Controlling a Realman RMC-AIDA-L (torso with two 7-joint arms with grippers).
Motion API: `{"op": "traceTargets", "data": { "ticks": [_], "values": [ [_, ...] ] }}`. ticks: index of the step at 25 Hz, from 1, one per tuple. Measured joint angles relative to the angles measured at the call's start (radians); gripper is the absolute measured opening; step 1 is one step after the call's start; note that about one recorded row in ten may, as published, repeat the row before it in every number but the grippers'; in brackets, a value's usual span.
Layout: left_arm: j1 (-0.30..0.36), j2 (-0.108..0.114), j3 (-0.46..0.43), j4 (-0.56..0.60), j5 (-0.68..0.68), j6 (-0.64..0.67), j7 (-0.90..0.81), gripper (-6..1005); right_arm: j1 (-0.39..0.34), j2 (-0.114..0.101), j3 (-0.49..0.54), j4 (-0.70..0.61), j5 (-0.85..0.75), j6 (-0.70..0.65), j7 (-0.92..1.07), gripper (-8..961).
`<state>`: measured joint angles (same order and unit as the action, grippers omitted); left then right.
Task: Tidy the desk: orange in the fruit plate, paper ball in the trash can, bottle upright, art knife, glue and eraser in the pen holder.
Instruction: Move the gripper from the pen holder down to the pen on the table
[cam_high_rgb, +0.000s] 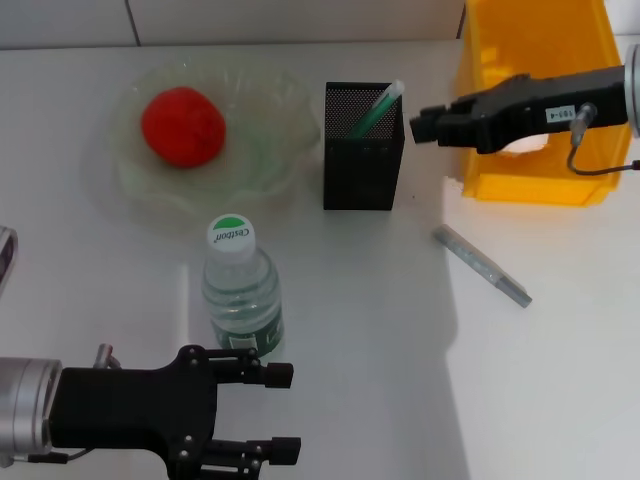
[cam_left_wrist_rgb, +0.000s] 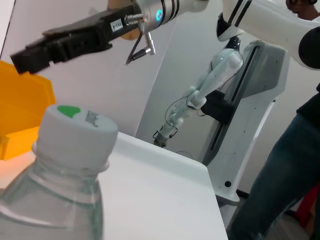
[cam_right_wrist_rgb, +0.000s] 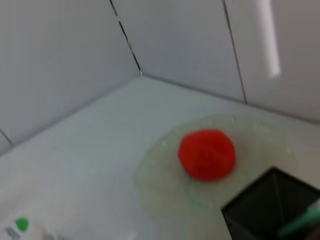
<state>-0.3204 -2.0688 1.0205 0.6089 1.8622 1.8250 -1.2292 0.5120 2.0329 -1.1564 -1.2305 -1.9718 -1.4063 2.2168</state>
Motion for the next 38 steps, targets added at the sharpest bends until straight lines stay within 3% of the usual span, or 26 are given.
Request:
{"op": "traceTargets", "data": {
  "ticks": [4,7,11,15,25,34,38],
  "values": [
    [-0.002,0.001,-0.003,0.000,0.000,0.001,0.000,740,0.056,0.022,-0.009,-0.164,-0.306,-0.165,0.205,138],
    [-0.009,0.001,-0.003,0.000,0.000,0.000,-0.001,740,0.105,0.045,-0.030,-0.235,-0.504,-0.273,0.298,264],
    [-0.011,0.001,0.000,0.000,0.000,-0.003,-0.001,740,0.154,0.047,-0.154,-0.195,-0.674,-0.287,0.417,427],
    [-0.012,0.000,0.003,0.000,0.000,-0.006,0.002,740,0.167,0.050,-0.255,-0.105,-0.710,-0.211,0.454,584],
    [-0.007,-0.001,0.004,-0.006,0.001,-0.009,0.008,740,0.231,0.053,-0.312,0.121,-0.710,-0.070,0.481,602],
    [-0.011,0.000,0.003,-0.019,0.000,-0.012,0.009,740,0.244,0.055,-0.350,0.173,-0.711,-0.027,0.488,497],
    [-0.011,0.001,0.002,-0.019,0.000,-0.013,0.009,740,0.245,0.055,-0.351,0.185,-0.713,-0.018,0.488,363]
  ]
}}
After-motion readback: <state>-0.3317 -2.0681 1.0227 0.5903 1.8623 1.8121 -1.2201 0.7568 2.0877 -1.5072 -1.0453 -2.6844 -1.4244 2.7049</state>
